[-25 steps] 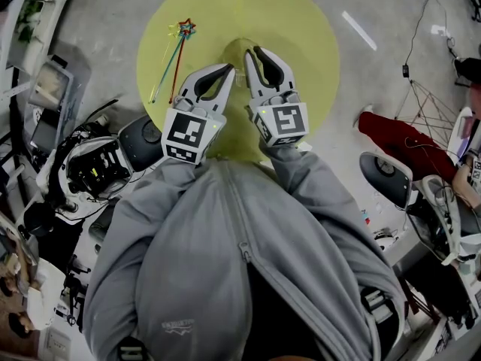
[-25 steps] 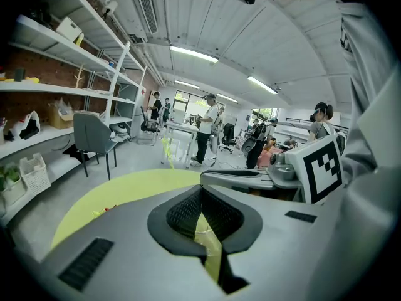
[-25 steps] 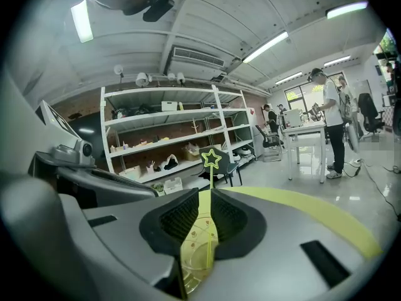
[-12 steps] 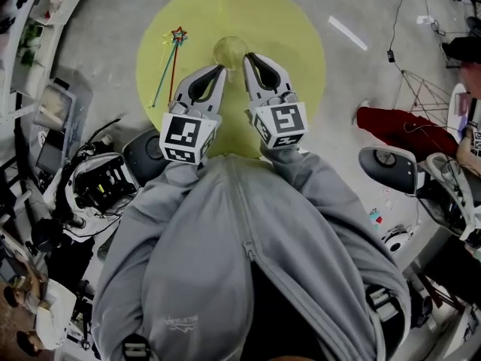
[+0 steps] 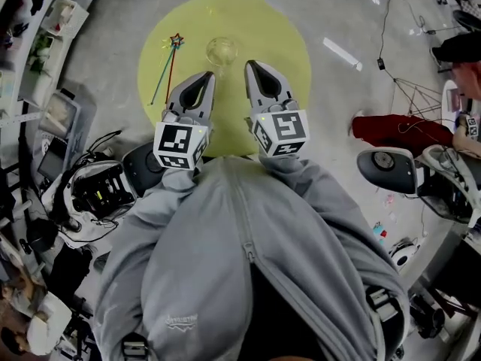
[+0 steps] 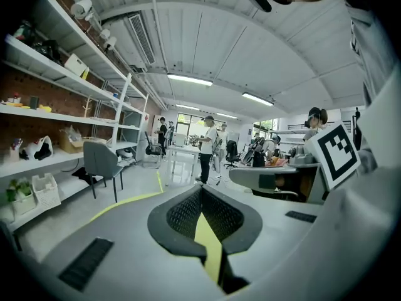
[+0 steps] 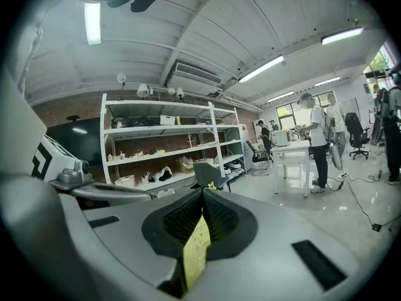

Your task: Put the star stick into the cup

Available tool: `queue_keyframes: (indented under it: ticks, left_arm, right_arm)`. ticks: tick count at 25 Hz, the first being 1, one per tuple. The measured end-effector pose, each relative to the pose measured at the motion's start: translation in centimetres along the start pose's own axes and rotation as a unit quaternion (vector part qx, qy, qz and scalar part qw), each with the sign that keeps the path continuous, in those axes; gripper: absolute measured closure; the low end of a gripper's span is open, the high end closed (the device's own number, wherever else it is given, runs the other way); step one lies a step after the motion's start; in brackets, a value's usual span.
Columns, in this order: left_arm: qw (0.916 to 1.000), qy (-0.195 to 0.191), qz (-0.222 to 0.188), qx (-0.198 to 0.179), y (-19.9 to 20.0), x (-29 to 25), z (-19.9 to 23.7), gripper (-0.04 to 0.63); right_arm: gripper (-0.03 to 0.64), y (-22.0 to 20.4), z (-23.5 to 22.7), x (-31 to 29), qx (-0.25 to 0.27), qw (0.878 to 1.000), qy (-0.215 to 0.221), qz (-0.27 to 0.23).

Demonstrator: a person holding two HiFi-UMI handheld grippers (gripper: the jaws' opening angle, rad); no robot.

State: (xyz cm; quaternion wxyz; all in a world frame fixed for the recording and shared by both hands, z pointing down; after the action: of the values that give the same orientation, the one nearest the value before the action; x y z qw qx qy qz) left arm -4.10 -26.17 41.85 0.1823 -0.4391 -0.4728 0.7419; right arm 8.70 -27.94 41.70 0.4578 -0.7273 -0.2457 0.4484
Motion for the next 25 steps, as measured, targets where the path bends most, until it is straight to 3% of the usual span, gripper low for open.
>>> queue_keyframes:
  ticks: [13,25]
  left_arm:
    - [0.9983,0.025,-0.049,-0.022,1.2,6.8,-6.2,0.578]
    - [0.993,0.055,-0.097,-0.04,3.7,12.6,-6.0,0.578]
  right_arm:
    - [0.584,1.8,1.7,9.8,0.021,0.998,-0.006,-0.055]
    - [0.584,4.4,6.7,12.8,0.054,0.994,-0.012,-0.092]
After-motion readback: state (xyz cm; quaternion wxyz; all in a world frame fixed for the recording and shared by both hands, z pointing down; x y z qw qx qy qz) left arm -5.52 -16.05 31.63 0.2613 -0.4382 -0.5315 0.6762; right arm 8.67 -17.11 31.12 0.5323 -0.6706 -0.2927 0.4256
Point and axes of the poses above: the fingertips, and each gripper's own axes: x backward along the fingers, z to its left, y out of its top, the point moved 5 cm from there along x, backward along the fingers, and after that the axes turned 13 degrees about z, right-handed, at the moved point
